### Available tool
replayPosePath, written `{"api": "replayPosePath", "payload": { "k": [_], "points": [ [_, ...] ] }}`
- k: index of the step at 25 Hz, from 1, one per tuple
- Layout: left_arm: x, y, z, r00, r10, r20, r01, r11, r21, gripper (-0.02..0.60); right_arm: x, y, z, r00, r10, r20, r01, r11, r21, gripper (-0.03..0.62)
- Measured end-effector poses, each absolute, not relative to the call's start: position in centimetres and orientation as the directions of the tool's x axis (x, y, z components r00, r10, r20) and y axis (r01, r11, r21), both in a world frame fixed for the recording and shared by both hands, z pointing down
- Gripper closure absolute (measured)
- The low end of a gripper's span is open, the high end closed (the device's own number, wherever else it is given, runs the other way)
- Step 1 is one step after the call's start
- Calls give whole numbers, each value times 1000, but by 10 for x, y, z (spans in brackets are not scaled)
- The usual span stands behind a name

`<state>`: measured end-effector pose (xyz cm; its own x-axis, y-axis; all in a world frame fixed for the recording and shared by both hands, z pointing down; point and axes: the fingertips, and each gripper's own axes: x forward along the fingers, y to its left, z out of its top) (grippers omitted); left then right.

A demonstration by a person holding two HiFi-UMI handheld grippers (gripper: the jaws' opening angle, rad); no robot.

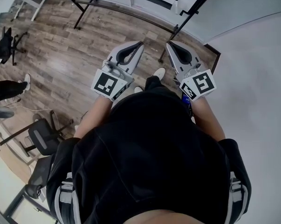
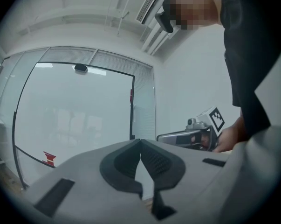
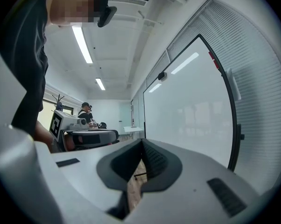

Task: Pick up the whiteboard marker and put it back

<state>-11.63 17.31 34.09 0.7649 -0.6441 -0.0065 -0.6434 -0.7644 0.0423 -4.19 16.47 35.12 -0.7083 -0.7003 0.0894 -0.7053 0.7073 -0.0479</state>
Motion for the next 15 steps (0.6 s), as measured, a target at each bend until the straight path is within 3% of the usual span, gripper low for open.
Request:
{"api": "replayPosePath", "payload": {
  "k": [15],
  "points": [
    [-69, 75, 353, 769, -638, 36, -639, -768, 39, 577, 1, 68, 365, -714, -692, 102, -700, 707, -102, 600]
  ]
}}
